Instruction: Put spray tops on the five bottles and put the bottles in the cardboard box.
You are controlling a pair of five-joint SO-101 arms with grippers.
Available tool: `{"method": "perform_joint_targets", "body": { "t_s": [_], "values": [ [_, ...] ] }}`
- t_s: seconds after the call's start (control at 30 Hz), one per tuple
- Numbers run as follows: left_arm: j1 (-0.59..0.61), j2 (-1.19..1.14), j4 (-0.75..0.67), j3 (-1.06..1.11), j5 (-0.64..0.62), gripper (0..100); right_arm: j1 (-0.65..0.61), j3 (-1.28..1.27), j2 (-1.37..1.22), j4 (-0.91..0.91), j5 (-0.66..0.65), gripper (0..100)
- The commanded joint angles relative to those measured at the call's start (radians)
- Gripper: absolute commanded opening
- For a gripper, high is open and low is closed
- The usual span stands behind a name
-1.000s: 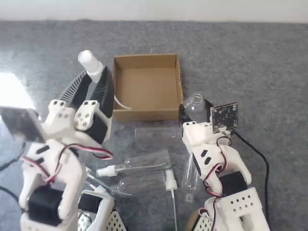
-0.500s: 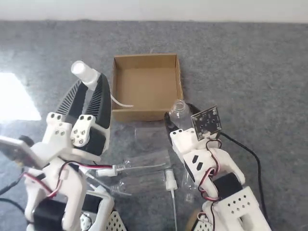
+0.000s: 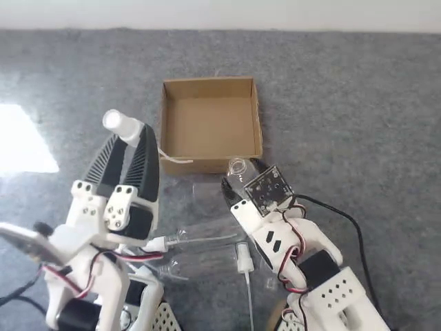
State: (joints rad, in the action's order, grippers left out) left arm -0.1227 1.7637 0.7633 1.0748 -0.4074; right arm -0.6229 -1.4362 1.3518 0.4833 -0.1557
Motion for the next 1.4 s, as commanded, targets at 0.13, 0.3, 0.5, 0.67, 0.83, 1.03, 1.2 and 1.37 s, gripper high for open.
{"method": "perform_joint_targets", "body": {
  "t_s": [0.13,0.3,0.5,0.67,0.83,1.03,1.2,1.37],
  "values": [
    [-0.005,0.055,-0.031,0.013,-0.011,1,-0.012,-0.06,0.022,-0.16,-0.135,11.1],
    [-0.005,0.055,-0.029,0.015,-0.011,1,-0.05,-0.091,0.022,-0.226,-0.135,11.1],
    [-0.006,0.055,-0.026,0.015,-0.044,1,-0.102,-0.091,0.022,-0.234,-0.137,11.1],
    [-0.006,0.055,-0.025,0.01,-0.052,1,-0.104,-0.094,0.022,-0.234,-0.184,11.1],
    [-0.055,0.055,-0.023,0.01,-0.048,1,-0.116,-0.101,0.022,-0.236,-0.19,11.1],
    [-0.077,0.055,0.009,-0.002,-0.048,1,-0.124,-0.103,0.022,-0.236,-0.19,11.1],
    [-0.078,0.055,0.011,-0.002,-0.048,1,-0.122,-0.103,0.022,-0.236,-0.19,11.1],
    [-0.078,0.055,0.035,-0.004,-0.048,1,-0.122,-0.103,0.022,-0.236,-0.187,11.1]
  ]
}}
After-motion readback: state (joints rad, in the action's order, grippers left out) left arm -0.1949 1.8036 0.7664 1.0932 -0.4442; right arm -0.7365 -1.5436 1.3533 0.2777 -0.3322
